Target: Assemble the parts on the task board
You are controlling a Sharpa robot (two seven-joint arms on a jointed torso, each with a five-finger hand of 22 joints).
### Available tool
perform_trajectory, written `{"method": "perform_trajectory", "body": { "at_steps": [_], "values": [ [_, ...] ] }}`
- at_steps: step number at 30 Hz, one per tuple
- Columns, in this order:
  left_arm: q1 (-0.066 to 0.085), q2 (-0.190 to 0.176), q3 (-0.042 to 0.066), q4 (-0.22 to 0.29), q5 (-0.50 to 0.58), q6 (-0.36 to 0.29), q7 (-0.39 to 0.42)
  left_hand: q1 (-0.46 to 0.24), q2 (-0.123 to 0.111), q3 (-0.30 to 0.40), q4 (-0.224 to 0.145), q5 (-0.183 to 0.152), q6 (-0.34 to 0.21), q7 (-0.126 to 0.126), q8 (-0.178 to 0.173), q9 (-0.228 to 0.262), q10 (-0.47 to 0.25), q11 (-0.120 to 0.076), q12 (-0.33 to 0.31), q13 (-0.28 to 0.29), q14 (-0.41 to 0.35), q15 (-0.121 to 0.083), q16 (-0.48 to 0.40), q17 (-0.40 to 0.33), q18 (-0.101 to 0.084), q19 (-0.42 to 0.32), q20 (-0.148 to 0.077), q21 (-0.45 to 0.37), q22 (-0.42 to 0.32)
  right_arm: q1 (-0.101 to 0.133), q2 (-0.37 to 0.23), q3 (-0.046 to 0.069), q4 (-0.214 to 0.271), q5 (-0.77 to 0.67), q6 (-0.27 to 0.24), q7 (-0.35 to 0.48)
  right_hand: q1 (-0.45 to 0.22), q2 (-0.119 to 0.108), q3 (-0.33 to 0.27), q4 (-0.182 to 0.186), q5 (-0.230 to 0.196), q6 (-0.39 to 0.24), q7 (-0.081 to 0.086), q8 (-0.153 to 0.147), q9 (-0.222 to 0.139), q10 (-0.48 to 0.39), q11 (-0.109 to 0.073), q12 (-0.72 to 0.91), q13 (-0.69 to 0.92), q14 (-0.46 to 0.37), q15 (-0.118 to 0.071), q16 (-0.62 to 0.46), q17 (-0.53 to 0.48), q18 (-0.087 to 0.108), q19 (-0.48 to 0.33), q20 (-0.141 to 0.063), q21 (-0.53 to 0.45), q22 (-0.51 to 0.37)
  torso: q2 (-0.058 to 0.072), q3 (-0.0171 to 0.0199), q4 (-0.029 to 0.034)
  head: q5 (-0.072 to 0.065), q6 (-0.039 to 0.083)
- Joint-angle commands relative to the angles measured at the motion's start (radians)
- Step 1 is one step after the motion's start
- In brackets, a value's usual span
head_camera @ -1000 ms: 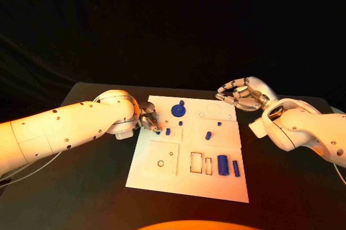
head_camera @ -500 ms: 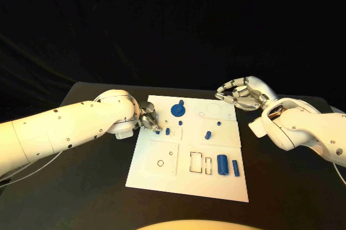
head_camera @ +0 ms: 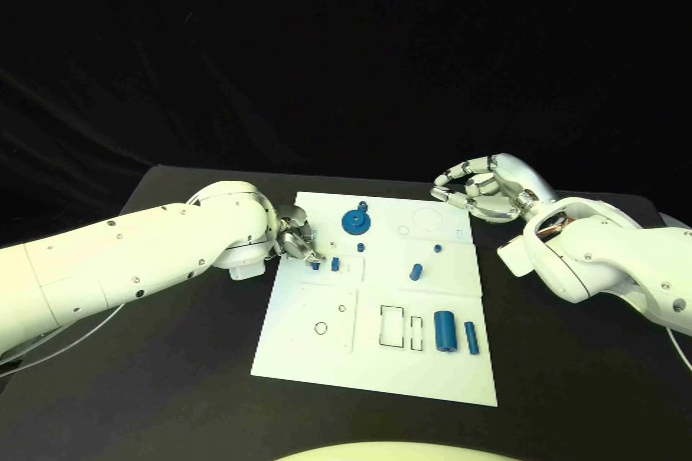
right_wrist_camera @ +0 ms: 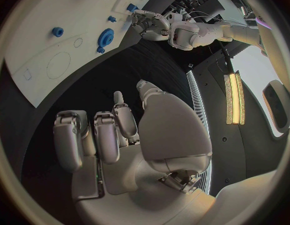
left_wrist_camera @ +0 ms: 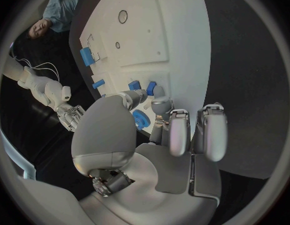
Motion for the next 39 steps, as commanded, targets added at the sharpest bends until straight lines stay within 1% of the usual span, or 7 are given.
{"method": "perform_trajectory", "body": {
  "at_steps": [1,17,28,32,34,38,39],
  "values": [
    [-0.001,0.0,-0.001,-0.001,0.008,0.001,-0.006,-0.017,0.003,-0.025,0.012,-0.002,0.003,0.006,-0.004,-0.001,0.003,-0.003,0.006,0.001,0.088,-0.007,0.004,0.189,-0.008,0.008,0.001,0.004,0.121,-0.001,0.0,0.0,0.001,-0.009,0.007,0.009,-0.008,-0.001,-0.005,-0.002,0.005,0.002,-0.003,0.003,-0.002,-0.004,-0.006,-0.006,0.002,0.072,-0.007,-0.006,0.128,0.016,0.051,-0.005,-0.005,0.206,0.001,-0.0005,-0.0007,-0.001,0.002],
    [-0.002,-0.005,0.0,-0.005,0.014,-0.044,0.001,-0.083,0.031,-0.139,0.018,0.0,0.011,0.006,-0.01,-0.006,0.007,-0.002,0.011,0.01,0.09,-0.006,0.007,0.195,-0.009,0.01,0.0,0.005,0.124,-0.001,0.0,0.0,0.0,-0.009,0.007,0.011,-0.008,-0.001,-0.005,-0.002,0.005,0.002,-0.003,0.003,-0.002,-0.004,-0.006,-0.006,0.002,0.072,-0.007,-0.006,0.128,0.016,0.051,-0.005,-0.005,0.206,0.001,-0.0005,0.0004,-0.005,0.0],
    [-0.002,-0.016,0.005,0.005,0.103,-0.194,0.104,-0.121,0.038,-0.199,0.019,0.001,-0.017,0.018,-0.023,-0.009,-0.047,0.009,-0.055,-0.074,0.076,0.003,-0.017,0.147,0.005,-0.033,0.001,-0.024,0.071,-0.001,-0.001,0.0,-0.001,-0.009,0.004,0.012,-0.01,-0.001,-0.005,-0.001,0.005,0.001,-0.002,0.003,-0.002,-0.005,-0.006,-0.007,0.001,0.072,-0.007,-0.007,0.127,0.016,0.05,-0.005,-0.007,0.205,0.0,0.001,0.0005,-0.006,0.005],
    [-0.002,-0.018,0.005,0.008,0.142,-0.292,0.214,-0.109,0.048,-0.222,0.017,0.006,-0.064,0.039,-0.04,-0.013,-0.157,0.028,-0.187,-0.237,0.053,0.019,-0.058,0.08,0.028,-0.112,0.009,-0.081,-0.024,-0.001,-0.002,0.0,0.0,-0.009,0.003,0.012,-0.01,-0.001,-0.005,-0.001,0.005,0.001,-0.002,0.003,-0.002,-0.005,-0.006,-0.007,0.001,0.072,-0.007,-0.007,0.127,0.016,0.05,-0.005,-0.007,0.205,0.0,0.0014,0.0007,-0.008,0.006],
    [-0.002,-0.019,0.005,0.012,0.147,-0.333,0.277,-0.021,0.043,-0.215,0.011,0.009,-0.162,0.086,-0.075,-0.026,-0.275,0.072,-0.25,-0.273,-0.066,0.057,-0.221,-0.163,0.078,-0.313,0.034,-0.234,-0.252,-0.001,-0.003,0.0,0.0,-0.009,0.003,0.012,-0.01,-0.001,-0.005,-0.001,0.005,0.001,-0.002,0.003,-0.002,-0.005,-0.006,-0.007,0.001,0.072,-0.007,-0.007,0.127,0.016,0.05,-0.005,-0.007,0.205,0.0,0.0013,0.0005,-0.009,0.007],
    [-0.002,-0.019,0.004,0.028,0.086,-0.408,0.436,0.187,0.025,-0.16,-0.026,0.005,-0.234,0.13,-0.111,-0.064,-0.422,0.124,-0.331,-0.332,-0.209,0.1,-0.364,-0.357,0.119,-0.491,0.075,-0.397,-0.448,-0.001,-0.005,0.0,0.0,-0.009,0.002,0.011,-0.011,0.0,-0.006,-0.001,0.006,0.001,-0.002,0.003,-0.002,-0.004,-0.006,-0.006,0.001,0.072,-0.007,-0.007,0.126,0.017,0.049,-0.005,-0.008,0.204,0.001,0.0006,0.0006,-0.014,0.011],
    [-0.003,-0.018,0.003,0.032,0.064,-0.421,0.464,0.213,0.023,-0.148,-0.039,0.009,-0.237,0.133,-0.116,-0.069,-0.43,0.118,-0.337,-0.339,-0.229,0.102,-0.383,-0.384,0.123,-0.513,0.08,-0.417,-0.472,-0.001,-0.005,0.0,0.0,-0.009,0.002,0.011,-0.011,0.0,-0.006,-0.001,0.006,0.001,-0.002,0.003,-0.002,-0.004,-0.006,-0.006,0.001,0.072,-0.007,-0.007,0.126,0.017,0.049,-0.005,-0.008,0.204,0.001,-0.0002,0.0008,-0.014,0.011]
  ]
}}
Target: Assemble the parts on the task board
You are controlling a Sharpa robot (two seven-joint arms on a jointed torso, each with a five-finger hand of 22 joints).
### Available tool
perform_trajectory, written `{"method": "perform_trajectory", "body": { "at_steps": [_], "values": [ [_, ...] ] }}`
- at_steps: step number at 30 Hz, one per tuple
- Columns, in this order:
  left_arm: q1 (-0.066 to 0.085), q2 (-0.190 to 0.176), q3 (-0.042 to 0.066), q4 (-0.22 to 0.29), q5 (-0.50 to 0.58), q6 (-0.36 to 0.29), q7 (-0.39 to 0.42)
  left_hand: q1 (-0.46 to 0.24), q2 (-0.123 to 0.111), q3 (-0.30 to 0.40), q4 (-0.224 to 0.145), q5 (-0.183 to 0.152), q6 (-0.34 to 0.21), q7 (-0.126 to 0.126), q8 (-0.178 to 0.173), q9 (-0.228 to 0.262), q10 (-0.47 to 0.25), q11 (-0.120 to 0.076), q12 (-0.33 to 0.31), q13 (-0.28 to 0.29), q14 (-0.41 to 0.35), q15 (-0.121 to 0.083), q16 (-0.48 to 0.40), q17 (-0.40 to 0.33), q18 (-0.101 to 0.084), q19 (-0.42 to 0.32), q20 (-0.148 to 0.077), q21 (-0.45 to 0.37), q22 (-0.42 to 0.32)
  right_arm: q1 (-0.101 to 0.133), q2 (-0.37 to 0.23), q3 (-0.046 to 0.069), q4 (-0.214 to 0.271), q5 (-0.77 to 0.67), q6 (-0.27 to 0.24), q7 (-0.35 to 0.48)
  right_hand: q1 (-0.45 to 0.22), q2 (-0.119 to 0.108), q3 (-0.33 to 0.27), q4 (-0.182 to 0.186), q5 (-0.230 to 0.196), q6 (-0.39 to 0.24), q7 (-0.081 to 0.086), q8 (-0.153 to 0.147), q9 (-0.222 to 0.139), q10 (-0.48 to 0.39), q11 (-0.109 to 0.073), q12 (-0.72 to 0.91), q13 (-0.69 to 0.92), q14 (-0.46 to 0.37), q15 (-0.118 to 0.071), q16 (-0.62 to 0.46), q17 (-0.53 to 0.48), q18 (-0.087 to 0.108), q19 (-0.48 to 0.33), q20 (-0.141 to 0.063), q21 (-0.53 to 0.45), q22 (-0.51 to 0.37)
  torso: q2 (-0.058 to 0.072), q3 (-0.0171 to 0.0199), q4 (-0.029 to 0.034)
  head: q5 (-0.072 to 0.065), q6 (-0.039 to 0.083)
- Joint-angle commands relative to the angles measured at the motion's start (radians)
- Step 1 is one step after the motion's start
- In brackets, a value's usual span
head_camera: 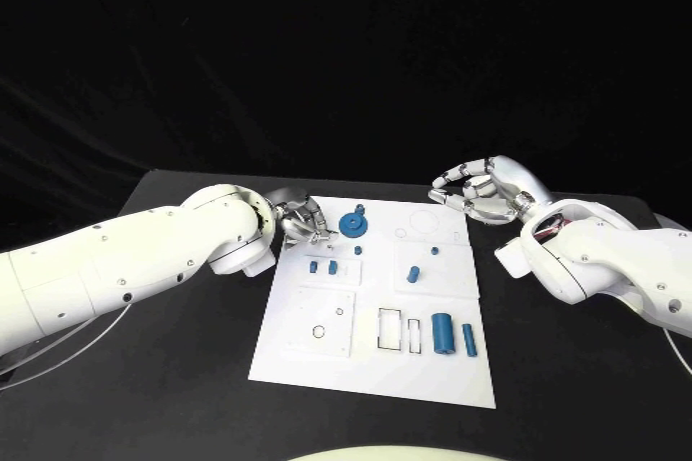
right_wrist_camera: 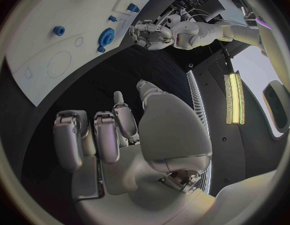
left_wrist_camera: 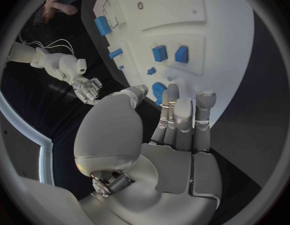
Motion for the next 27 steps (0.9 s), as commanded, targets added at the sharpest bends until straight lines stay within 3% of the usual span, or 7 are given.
{"method": "perform_trajectory", "body": {
  "at_steps": [1,3,6,9,13,17,27],
  "values": [
    [-0.001,0.004,-0.002,0.016,-0.06,-0.138,0.239,0.074,-0.008,0.042,-0.025,-0.002,-0.012,0.014,-0.02,-0.024,-0.039,0.018,-0.035,-0.031,-0.047,0.013,-0.037,-0.052,0.014,-0.052,0.012,-0.049,-0.053,-0.001,-0.001,0.0,0.001,-0.009,0.003,0.009,-0.011,0.0,-0.006,-0.001,0.006,0.001,-0.002,0.004,-0.001,-0.004,-0.006,-0.006,0.001,0.072,-0.007,-0.003,0.126,0.017,0.049,-0.005,-0.004,0.204,0.001,-0.0018,0.0005,-0.003,0.004],
    [-0.006,0.008,-0.004,0.026,-0.138,-0.159,0.29,0.136,-0.028,0.083,-0.056,-0.003,-0.012,0.016,-0.049,-0.058,-0.06,0.017,-0.076,-0.074,-0.087,0.02,-0.057,-0.091,0.022,-0.09,0.023,-0.082,-0.089,-0.001,-0.001,0.0,0.0,-0.009,0.003,0.009,-0.011,0.0,-0.006,-0.001,0.006,0.001,-0.002,0.004,-0.001,-0.005,-0.006,-0.007,0.001,0.071,-0.007,-0.004,0.125,0.017,0.049,-0.005,-0.004,0.203,0.001,-0.0022,0.0004,-0.004,0.005],
    [-0.012,0.014,-0.007,0.03,-0.216,-0.168,0.317,0.154,-0.047,0.1,-0.065,-0.006,-0.005,0.015,-0.076,-0.092,-0.068,0.02,-0.116,-0.119,-0.11,0.024,-0.061,-0.117,0.025,-0.101,0.029,-0.088,-0.092,-0.001,-0.001,0.0,0.0,-0.009,0.003,0.01,-0.011,0.0,-0.006,-0.002,0.006,0.001,-0.002,0.004,-0.001,-0.01,-0.006,-0.011,-0.005,0.071,-0.007,-0.005,0.121,0.018,0.046,-0.005,-0.008,0.201,0.0,-0.002,0.0006,-0.005,0.004],
    [-0.019,0.022,-0.012,0.026,-0.288,-0.168,0.328,0.163,-0.053,0.106,-0.073,-0.005,0.007,0.015,-0.09,-0.115,-0.068,0.024,-0.141,-0.152,-0.116,0.025,-0.057,-0.129,0.025,-0.102,0.031,-0.085,-0.087,-0.001,-0.001,0.0,0.0,-0.009,0.003,0.01,-0.011,0.0,-0.006,-0.002,0.006,0.001,-0.002,0.004,-0.001,-0.012,-0.006,-0.013,-0.007,0.07,-0.007,-0.006,0.119,0.018,0.045,-0.005,-0.01,0.199,0.001,-0.0023,0.0007,-0.006,0.005],
    [-0.031,0.04,-0.016,0.008,-0.379,-0.155,0.327,0.16,-0.057,0.101,-0.082,-0.005,0.021,0.01,-0.118,-0.152,-0.065,0.026,-0.185,-0.208,-0.087,0.026,-0.015,-0.122,0.011,-0.038,0.033,-0.026,-0.011,-0.001,0.0,0.0,-0.001,-0.009,0.004,0.011,-0.01,0.001,-0.005,-0.002,0.007,0.0,-0.003,0.004,-0.001,-0.018,-0.006,-0.019,-0.014,0.067,-0.007,-0.01,0.108,0.021,0.039,-0.005,-0.018,0.193,0.002,-0.0034,0.0003,-0.007,0.008],
    [-0.041,0.065,-0.019,-0.023,-0.455,-0.133,0.312,0.16,-0.059,0.098,-0.088,-0.004,0.031,0.007,-0.126,-0.165,-0.06,0.026,-0.196,-0.226,-0.065,0.026,0.013,-0.104,0.003,-0.004,0.033,0.006,0.03,-0.001,0.002,0.0,-0.001,-0.013,0.004,0.012,-0.01,0.001,-0.005,-0.003,0.008,0.0,-0.002,0.004,-0.001,-0.02,-0.006,-0.021,-0.015,0.066,-0.007,-0.011,0.105,0.022,0.037,-0.005,-0.021,0.192,0.002,-0.0027,-0.0012,-0.007,0.009],
    [-0.049,0.122,-0.023,-0.083,-0.547,-0.058,0.263,0.151,-0.059,0.086,-0.098,-0.005,0.053,-0.005,-0.153,-0.197,-0.072,0.031,-0.243,-0.279,-0.042,0.029,0.054,-0.107,-0.008,0.042,0.036,0.055,0.091,-0.001,0.003,0.0,-0.001,-0.02,0.004,0.013,-0.01,0.002,-0.005,-0.003,0.008,0.0,-0.003,0.004,-0.002,-0.022,-0.006,-0.023,-0.017,0.066,-0.008,-0.013,0.102,0.022,0.036,-0.005,-0.023,0.19,0.003,-0.0013,-0.0019,-0.012,0.007]
  ]
}}
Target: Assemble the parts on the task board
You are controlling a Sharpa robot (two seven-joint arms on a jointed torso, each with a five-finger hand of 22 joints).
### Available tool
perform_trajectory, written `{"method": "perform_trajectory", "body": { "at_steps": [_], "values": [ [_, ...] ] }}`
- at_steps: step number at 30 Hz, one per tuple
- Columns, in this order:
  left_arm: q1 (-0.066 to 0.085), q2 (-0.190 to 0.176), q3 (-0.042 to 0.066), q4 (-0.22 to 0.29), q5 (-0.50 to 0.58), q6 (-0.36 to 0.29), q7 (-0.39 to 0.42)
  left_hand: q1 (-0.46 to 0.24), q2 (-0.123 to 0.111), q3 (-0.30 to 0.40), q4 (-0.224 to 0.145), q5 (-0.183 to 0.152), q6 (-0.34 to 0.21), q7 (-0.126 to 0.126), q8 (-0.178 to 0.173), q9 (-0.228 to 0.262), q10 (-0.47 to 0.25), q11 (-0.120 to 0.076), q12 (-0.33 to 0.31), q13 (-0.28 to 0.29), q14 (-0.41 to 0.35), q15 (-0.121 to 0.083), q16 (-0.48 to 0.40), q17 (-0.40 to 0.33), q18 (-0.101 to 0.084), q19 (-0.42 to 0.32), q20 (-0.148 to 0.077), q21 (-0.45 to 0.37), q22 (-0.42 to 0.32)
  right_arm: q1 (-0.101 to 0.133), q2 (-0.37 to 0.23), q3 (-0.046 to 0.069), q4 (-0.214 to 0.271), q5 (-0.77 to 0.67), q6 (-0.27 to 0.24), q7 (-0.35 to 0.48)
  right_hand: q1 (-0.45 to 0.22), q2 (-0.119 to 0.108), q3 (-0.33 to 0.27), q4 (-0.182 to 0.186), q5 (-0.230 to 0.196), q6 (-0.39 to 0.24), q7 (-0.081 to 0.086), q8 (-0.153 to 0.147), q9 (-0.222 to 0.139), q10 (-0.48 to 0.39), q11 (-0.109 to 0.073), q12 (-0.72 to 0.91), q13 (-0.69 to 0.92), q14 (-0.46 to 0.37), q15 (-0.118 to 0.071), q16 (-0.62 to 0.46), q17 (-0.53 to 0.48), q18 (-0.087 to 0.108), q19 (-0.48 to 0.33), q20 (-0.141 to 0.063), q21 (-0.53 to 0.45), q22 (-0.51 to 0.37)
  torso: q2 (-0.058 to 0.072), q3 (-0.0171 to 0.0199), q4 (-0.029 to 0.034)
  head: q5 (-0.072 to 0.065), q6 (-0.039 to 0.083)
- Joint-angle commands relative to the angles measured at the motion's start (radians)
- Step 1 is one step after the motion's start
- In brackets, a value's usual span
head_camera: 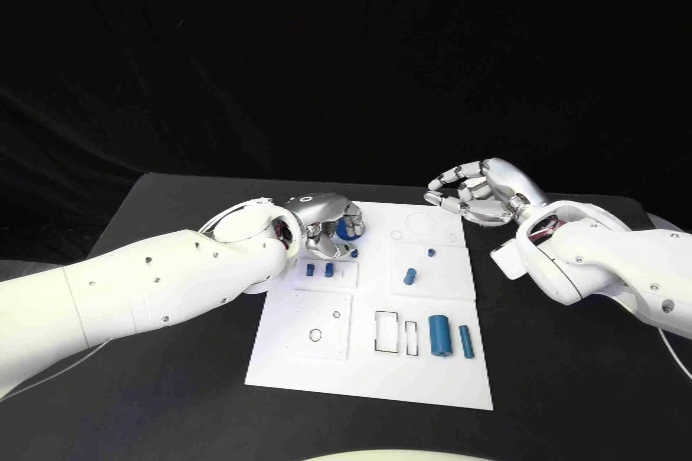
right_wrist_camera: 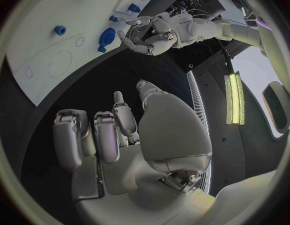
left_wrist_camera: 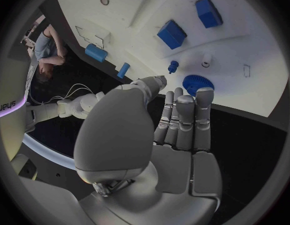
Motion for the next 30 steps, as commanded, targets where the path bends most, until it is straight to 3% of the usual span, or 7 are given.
{"method": "perform_trajectory", "body": {
  "at_steps": [1,13,30],
  "values": [
    [-0.001,0.015,0.0,-0.011,-0.081,0.063,-0.022,-0.008,-0.003,-0.003,-0.004,-0.007,0.011,-0.006,-0.007,-0.006,-0.003,0.003,-0.008,-0.008,0.013,-0.001,0.012,0.004,-0.013,0.013,0.0,0.012,0.012,-0.001,0.001,0.0,0.001,-0.016,0.004,0.011,-0.01,0.002,-0.005,-0.003,0.004,0.0,-0.003,0.004,-0.002,-0.009,0.0,-0.003,-0.001,0.066,-0.008,-0.007,0.102,0.007,0.036,-0.005,-0.002,0.19,-0.001,0.0012,0.0005,-0.003,-0.002],
    [-0.002,0.059,0.0,-0.043,-0.107,0.149,-0.068,-0.012,0.0,-0.009,-0.001,-0.014,0.04,-0.013,-0.028,-0.027,0.024,-0.002,-0.014,-0.03,0.04,-0.005,0.048,0.023,-0.022,0.051,-0.002,0.046,0.056,-0.001,0.003,0.0,0.002,-0.017,0.003,0.011,-0.01,0.002,-0.005,-0.003,0.004,0.0,-0.003,0.004,-0.002,-0.009,0.0,-0.003,-0.001,0.066,-0.008,-0.007,0.102,0.007,0.036,-0.005,-0.002,0.19,-0.002,0.0016,0.0018,-0.006,-0.005],
    [-0.002,0.079,0.0,-0.054,-0.114,0.174,-0.109,0.006,0.015,0.019,-0.005,-0.015,0.09,-0.012,-0.042,-0.043,0.075,-0.012,-0.012,-0.049,0.067,-0.015,0.076,0.033,-0.03,0.091,-0.01,0.08,0.1,-0.001,0.005,0.0,0.001,-0.017,0.004,0.011,-0.01,0.002,-0.005,-0.003,0.005,0.0,-0.003,0.004,-0.002,-0.008,0.0,-0.003,-0.001,0.065,-0.008,-0.007,0.102,0.007,0.036,-0.005,-0.002,0.19,-0.002,0.0013,0.0023,-0.008,-0.009]
  ]
}}
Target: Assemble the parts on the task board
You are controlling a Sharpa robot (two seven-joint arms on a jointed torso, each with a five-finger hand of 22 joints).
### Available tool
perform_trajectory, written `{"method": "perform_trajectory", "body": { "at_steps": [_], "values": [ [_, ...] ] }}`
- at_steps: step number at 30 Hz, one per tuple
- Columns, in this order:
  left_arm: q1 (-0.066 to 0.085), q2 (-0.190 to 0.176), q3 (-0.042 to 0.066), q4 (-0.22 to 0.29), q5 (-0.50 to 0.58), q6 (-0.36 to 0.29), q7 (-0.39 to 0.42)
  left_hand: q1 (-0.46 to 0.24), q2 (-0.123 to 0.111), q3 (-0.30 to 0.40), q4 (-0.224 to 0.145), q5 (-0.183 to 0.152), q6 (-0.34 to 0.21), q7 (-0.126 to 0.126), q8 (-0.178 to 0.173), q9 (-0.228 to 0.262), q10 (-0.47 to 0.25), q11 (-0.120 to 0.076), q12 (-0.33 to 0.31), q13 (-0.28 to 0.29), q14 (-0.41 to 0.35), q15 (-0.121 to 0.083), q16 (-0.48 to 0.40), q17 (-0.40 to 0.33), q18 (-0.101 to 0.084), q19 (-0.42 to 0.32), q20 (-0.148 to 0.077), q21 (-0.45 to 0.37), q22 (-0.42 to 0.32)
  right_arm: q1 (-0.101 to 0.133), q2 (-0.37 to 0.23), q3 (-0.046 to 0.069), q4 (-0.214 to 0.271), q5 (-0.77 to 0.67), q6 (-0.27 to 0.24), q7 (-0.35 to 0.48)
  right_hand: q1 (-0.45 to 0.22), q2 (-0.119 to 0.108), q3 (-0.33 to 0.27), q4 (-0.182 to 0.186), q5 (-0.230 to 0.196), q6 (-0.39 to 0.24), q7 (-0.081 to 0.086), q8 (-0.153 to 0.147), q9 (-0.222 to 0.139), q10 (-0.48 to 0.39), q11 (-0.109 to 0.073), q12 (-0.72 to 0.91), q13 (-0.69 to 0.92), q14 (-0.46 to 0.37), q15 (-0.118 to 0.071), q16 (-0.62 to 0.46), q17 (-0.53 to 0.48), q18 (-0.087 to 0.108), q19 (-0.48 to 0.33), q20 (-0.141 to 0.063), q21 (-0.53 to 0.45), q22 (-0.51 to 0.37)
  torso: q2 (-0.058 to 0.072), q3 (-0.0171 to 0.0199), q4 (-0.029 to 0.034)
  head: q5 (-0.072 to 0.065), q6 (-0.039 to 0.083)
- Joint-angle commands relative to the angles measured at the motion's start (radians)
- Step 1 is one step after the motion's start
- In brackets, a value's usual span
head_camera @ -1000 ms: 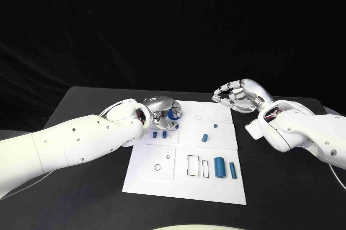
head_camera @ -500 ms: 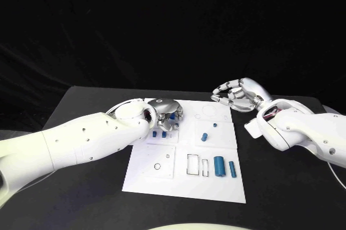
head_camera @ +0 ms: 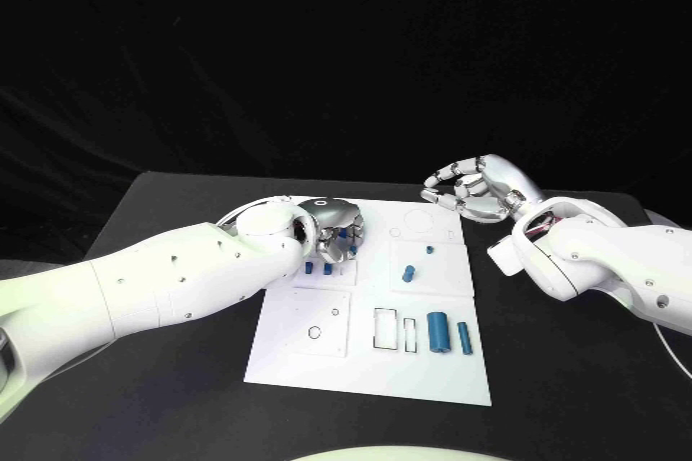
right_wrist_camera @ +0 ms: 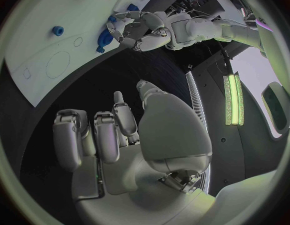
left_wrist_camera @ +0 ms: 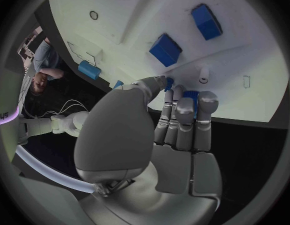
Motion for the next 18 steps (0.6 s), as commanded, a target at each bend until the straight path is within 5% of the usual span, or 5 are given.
{"method": "perform_trajectory", "body": {
  "at_steps": [1,18],
  "values": [
    [-0.001,0.003,-0.001,0.003,-0.011,0.034,-0.019,0.006,0.013,0.014,-0.002,-0.006,0.016,-0.001,-0.009,-0.004,0.018,-0.001,0.001,-0.005,0.01,-0.004,0.009,0.003,-0.017,0.014,-0.003,0.01,0.011,-0.001,0.001,0.0,0.0,-0.011,0.005,0.009,-0.01,0.002,-0.005,-0.003,0.005,0.0,-0.003,0.005,-0.001,-0.007,0.0,-0.002,0.001,0.065,-0.008,-0.008,0.101,0.007,0.035,-0.005,-0.003,0.189,0.0,0.0002,0.0002,0.0,-0.001],
    [-0.001,0.009,-0.001,0.002,0.008,0.024,0.0,0.014,0.037,0.043,-0.022,-0.009,0.095,-0.007,-0.023,-0.013,0.111,-0.025,-0.02,-0.03,0.068,-0.025,0.057,0.063,-0.029,0.061,-0.022,0.053,0.067,-0.001,0.003,0.0,-0.001,-0.011,0.006,0.01,-0.01,0.003,-0.005,-0.002,0.006,0.0,-0.003,0.005,-0.001,-0.005,-0.001,0.0,0.003,0.065,-0.008,-0.008,0.101,0.007,0.036,-0.005,-0.002,0.19,-0.001,0.0001,0.0006,-0.001,-0.004]
  ]
}}
